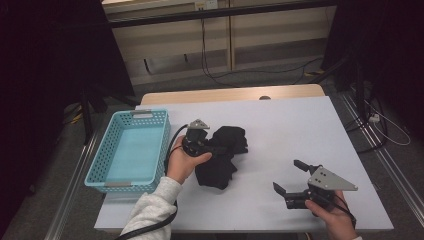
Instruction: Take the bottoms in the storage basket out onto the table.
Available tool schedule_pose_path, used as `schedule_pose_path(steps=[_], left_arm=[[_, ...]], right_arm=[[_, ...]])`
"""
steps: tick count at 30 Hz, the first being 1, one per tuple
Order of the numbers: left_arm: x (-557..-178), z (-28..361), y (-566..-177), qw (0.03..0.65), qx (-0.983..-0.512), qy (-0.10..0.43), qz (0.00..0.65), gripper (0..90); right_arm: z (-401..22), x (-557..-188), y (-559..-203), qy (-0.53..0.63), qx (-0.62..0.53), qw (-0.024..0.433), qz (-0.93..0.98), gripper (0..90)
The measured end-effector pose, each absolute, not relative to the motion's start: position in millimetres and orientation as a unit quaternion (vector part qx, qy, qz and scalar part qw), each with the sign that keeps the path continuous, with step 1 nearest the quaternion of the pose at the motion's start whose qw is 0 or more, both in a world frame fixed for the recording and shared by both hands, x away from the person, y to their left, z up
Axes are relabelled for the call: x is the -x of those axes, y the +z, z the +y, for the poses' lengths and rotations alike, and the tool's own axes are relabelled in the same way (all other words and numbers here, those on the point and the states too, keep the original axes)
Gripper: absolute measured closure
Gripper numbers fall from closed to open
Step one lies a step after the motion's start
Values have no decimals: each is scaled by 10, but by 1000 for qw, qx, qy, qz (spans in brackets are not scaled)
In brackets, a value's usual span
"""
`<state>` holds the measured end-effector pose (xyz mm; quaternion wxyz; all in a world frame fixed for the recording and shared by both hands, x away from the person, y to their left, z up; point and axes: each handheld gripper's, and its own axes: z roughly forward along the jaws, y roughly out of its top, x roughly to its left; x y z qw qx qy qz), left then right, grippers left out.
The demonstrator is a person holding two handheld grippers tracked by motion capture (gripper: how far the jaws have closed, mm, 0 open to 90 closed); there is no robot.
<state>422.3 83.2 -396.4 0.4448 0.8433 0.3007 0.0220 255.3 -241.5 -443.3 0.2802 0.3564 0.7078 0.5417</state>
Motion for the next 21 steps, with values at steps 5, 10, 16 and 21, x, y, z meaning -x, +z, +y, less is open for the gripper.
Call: schedule_pose_path(steps=[5, 10, 16, 21], left_arm=[[-4178, 878, -3942, 459, -838, 35, 293, 305], [-4107, 985, -3908, 462, -832, 47, 303, 213], [-4010, 1109, -3947, 453, -834, 64, 309, 196], [-3983, 1171, -3997, 451, -833, 65, 315, 191]], right_arm=[[-2403, -2553, -4437, 537, -358, 281, 710, 22], [-2408, -2570, -4436, 535, -363, 282, 709, 22], [-2372, -2651, -4434, 528, -373, 275, 712, 21], [-2254, -2768, -4423, 511, -379, 264, 725, 28]])
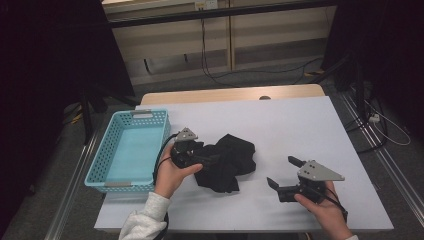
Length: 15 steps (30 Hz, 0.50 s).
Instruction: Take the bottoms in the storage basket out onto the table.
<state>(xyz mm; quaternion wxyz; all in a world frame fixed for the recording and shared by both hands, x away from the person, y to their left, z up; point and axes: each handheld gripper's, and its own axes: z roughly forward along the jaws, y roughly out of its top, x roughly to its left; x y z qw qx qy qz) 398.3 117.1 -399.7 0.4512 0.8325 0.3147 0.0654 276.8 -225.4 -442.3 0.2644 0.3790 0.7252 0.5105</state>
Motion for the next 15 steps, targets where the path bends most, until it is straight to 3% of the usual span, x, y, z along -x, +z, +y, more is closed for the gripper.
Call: schedule_pose_path(steps=[7, 15], left_arm=[[-3973, 1238, -3993, 445, -832, 77, 322, 185], [-3968, 1292, -3987, 452, -824, 79, 333, 182]], right_arm=[[-2074, -2995, -4444, 503, -393, 228, 735, 131], [-1777, -3223, -4505, 484, -383, 179, 766, 383]])
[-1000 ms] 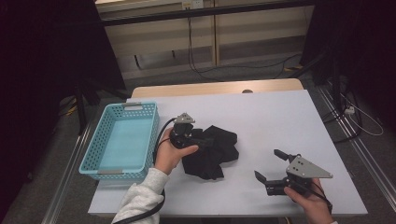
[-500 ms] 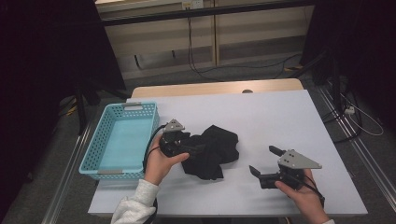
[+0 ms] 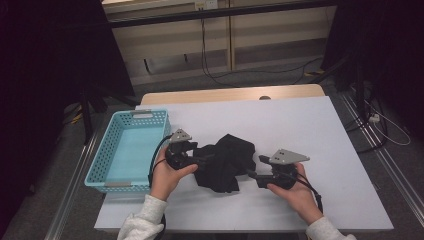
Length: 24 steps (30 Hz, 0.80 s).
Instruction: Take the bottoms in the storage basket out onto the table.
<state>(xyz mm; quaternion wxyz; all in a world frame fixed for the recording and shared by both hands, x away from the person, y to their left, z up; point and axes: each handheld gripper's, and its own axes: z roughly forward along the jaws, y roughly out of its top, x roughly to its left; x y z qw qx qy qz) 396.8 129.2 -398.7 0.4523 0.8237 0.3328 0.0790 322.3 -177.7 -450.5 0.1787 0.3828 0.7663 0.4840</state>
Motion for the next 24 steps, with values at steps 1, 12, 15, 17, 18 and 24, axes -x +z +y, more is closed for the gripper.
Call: schedule_pose_path(steps=[1, 12, 15, 17, 18, 24], left_arm=[[-3969, 1294, -3991, 453, -823, 78, 333, 189], [-3951, 1298, -3970, 459, -822, 65, 331, 216], [-3945, 1312, -3963, 459, -820, 67, 335, 219], [-3943, 1320, -3957, 459, -822, 66, 332, 219], [-3941, 1320, -3957, 460, -821, 68, 332, 220], [-3940, 1281, -3989, 457, -825, 62, 328, 233]], right_arm=[[-1722, -3257, -4526, 483, -384, 171, 768, 456], [-1765, -3349, -4518, 495, -406, 128, 757, 900], [-1878, -3327, -4435, 501, -411, 142, 748, 900], [-1996, -3312, -4378, 504, -415, 147, 743, 900], [-2061, -3299, -4350, 504, -417, 154, 741, 900], [-2338, -3228, -4307, 502, -442, 164, 725, 900]])
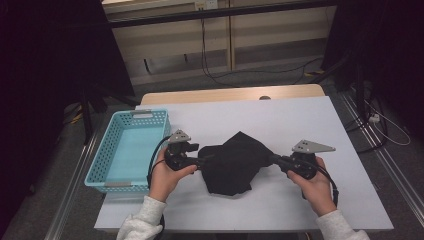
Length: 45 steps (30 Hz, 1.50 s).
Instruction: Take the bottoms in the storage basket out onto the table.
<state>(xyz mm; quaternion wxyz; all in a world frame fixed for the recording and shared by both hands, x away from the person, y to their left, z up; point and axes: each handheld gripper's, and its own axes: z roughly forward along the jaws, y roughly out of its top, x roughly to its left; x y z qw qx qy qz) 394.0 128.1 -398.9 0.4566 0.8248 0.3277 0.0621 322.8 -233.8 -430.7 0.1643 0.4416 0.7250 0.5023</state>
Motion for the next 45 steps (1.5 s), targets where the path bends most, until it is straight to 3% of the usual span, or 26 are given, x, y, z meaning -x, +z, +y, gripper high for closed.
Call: schedule_pose_path(steps=[7, 11, 23, 24, 30, 35, 39, 45], left_arm=[[-3912, 1195, -4025, 456, -830, 54, 318, 266], [-3898, 1117, -4088, 450, -836, 45, 312, 280], [-3849, 958, -4201, 444, -845, 32, 296, 300], [-3847, 957, -4201, 443, -846, 31, 295, 296], [-3826, 893, -4230, 441, -851, 27, 284, 305], [-3805, 841, -4256, 439, -856, 22, 273, 364], [-3804, 827, -4257, 436, -858, 22, 269, 396], [-3815, 816, -4252, 442, -856, 18, 269, 402]], right_arm=[[-2500, -3212, -4308, 489, -462, 181, 718, 900], [-2392, -3230, -4414, 476, -448, 161, 739, 900], [-2180, -3259, -4435, 468, -428, 158, 757, 894], [-2208, -3258, -4430, 469, -434, 163, 752, 868], [-2363, -3240, -4402, 470, -463, 193, 727, 518], [-2417, -3206, -4370, 474, -455, 200, 727, 325], [-2419, -3193, -4364, 476, -458, 205, 723, 242], [-2436, -3175, -4376, 473, -462, 207, 721, 213]])
